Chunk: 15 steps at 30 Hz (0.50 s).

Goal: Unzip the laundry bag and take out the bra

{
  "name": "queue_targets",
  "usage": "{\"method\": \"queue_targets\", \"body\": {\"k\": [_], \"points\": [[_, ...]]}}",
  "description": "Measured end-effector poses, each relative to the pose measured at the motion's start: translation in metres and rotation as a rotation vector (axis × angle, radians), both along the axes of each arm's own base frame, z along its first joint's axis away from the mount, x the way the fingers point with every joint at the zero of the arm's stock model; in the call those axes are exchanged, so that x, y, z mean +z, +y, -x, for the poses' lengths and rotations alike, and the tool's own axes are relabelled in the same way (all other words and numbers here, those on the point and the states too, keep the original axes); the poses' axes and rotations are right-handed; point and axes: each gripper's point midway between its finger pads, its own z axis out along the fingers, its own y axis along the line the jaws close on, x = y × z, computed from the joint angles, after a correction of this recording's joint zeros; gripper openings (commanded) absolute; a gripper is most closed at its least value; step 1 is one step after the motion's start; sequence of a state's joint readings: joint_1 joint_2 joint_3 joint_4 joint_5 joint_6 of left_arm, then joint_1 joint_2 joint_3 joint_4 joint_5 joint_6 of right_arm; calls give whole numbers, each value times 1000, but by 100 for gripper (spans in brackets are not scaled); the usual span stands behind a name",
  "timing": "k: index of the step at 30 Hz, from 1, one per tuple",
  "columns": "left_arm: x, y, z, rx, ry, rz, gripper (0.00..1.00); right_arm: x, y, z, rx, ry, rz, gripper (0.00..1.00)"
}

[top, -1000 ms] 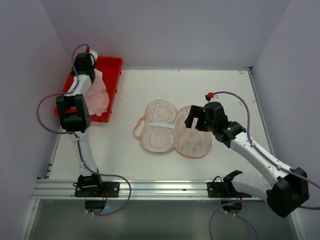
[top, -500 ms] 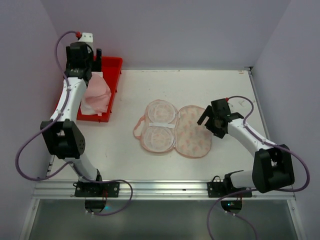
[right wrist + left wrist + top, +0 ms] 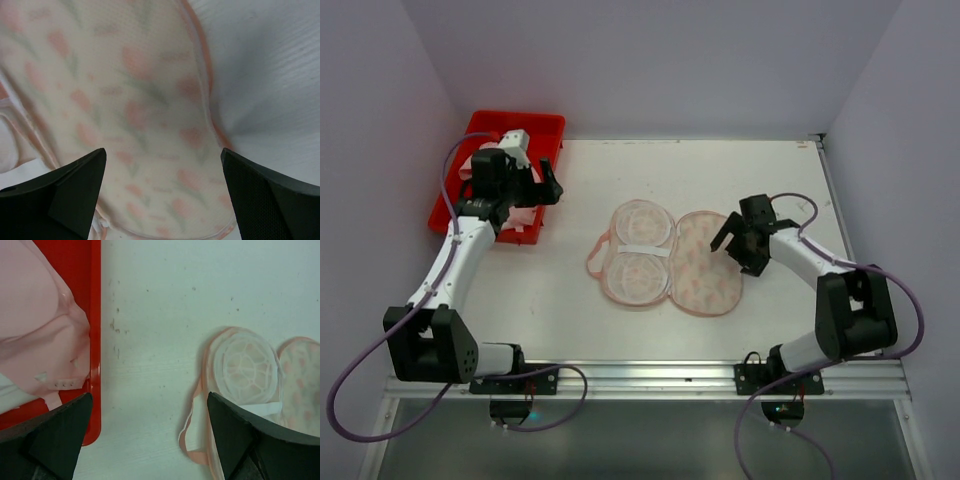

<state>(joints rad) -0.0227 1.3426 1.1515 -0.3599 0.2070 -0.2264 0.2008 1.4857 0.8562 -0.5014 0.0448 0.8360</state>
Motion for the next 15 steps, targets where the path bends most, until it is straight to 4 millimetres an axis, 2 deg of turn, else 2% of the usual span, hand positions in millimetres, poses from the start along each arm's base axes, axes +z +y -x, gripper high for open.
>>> {"method": "queue_targets", "body": {"k": [2,4,8,12,14,15], "points": [[-11,-6,10,-22,29,6,100,4,12,-4,47,-27,-10,99],[-15,-7,17,-28,33,9,100,10,34,-11,134,-48,-3,99],[-16,-6,22,-21,16,4,100,21,98,-48,339,-109,4,99],[-29,-1,26,-2,16,-13,100,4,152,-59,531,-103,8,99],[-36,1,28,6,16,-23,100,-12,172,-52,629,-74,9,99],[-39,3,30,11,18,-27,100,-11,182,-49,679,-76,11,99]]}}
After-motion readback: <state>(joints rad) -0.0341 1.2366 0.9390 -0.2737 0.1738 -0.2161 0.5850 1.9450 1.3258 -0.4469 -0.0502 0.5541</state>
